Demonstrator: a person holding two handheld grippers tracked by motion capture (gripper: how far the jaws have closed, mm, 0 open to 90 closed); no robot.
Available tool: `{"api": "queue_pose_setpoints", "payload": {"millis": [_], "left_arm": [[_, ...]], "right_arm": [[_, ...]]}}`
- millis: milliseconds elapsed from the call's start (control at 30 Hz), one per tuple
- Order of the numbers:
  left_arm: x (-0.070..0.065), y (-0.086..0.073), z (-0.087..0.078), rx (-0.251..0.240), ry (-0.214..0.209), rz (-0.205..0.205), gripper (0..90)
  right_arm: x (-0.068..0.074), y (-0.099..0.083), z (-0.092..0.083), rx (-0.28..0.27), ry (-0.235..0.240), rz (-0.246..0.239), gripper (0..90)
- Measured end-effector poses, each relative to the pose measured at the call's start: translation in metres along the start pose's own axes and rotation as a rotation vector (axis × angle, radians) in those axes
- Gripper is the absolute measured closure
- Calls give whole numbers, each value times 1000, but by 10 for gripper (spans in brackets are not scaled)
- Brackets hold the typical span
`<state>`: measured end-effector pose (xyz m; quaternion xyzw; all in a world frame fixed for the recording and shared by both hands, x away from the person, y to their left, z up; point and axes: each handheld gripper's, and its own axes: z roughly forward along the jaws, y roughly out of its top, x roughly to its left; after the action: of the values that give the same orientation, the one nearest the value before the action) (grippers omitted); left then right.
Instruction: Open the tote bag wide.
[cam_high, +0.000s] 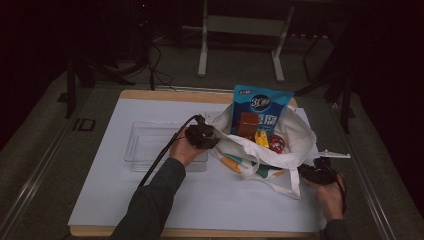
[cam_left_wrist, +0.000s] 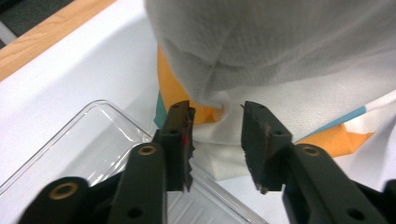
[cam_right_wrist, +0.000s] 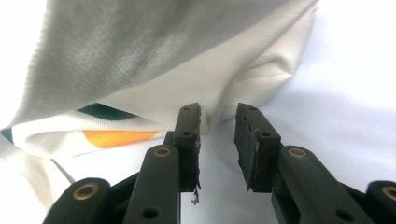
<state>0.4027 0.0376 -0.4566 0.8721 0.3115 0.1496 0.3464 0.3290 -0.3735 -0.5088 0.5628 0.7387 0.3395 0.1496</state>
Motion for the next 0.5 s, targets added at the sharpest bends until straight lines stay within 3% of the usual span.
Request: {"api": "queue_pose_setpoints", "payload": {"millis": [233,500], "left_arm": [[2,-1,-12,-34,-22,-3,539],[3,-1,-30,-91,-20,-15,478]], "right_arm": [[0,3,-18,-41,2,-7,629],[4,8,-40,-84,7,-20,570]]}}
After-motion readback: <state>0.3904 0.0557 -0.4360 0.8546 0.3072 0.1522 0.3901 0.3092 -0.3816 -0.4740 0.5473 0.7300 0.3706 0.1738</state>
